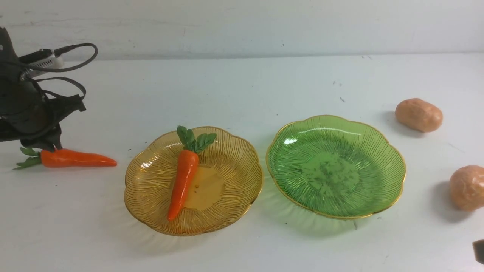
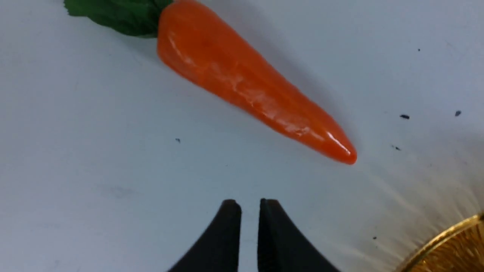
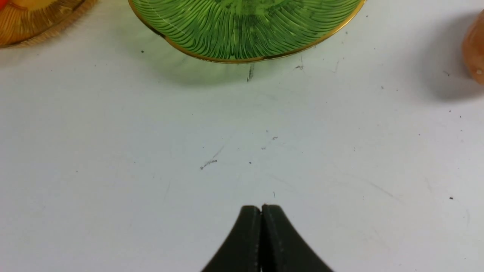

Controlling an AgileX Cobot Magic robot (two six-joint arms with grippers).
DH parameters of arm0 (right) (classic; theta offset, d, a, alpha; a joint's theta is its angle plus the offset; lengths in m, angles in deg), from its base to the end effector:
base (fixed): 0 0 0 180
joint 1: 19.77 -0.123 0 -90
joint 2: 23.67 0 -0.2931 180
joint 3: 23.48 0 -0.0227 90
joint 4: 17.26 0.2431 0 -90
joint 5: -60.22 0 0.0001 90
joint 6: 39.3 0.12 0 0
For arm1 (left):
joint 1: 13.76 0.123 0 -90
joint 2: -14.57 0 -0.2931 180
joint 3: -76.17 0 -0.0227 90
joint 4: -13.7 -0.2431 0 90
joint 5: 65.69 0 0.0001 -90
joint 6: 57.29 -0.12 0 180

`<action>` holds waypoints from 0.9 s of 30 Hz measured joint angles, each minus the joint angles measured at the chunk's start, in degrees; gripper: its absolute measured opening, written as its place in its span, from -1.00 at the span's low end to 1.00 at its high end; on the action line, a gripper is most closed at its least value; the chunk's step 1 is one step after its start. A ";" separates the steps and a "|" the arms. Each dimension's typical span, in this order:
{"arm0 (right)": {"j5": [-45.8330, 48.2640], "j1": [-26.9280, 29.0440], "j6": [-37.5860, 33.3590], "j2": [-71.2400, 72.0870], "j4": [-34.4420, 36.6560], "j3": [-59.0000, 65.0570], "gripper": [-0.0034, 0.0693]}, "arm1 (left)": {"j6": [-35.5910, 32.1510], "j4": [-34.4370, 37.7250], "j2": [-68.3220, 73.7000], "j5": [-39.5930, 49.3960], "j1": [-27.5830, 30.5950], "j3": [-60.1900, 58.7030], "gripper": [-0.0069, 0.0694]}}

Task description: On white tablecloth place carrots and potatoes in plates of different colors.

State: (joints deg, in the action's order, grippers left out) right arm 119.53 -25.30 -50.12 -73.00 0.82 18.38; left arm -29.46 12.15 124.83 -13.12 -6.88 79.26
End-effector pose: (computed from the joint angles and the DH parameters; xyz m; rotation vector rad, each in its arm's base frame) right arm 0.1080 0.0426 0.2636 -0.2524 2.5797 0.3777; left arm 0.3789 0.0483 0.2353 -0.8151 2.6672 -0.0571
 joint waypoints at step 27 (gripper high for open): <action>-0.51 0.00 -0.55 0.00 0.05 0.00 -0.95 | 38.63 2.82 13.84 -13.55 0.00 0.00 0.67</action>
State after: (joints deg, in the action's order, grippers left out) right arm 119.03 -25.30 -50.68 -73.00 0.87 18.38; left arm 9.17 14.97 138.67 -26.67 -6.88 79.26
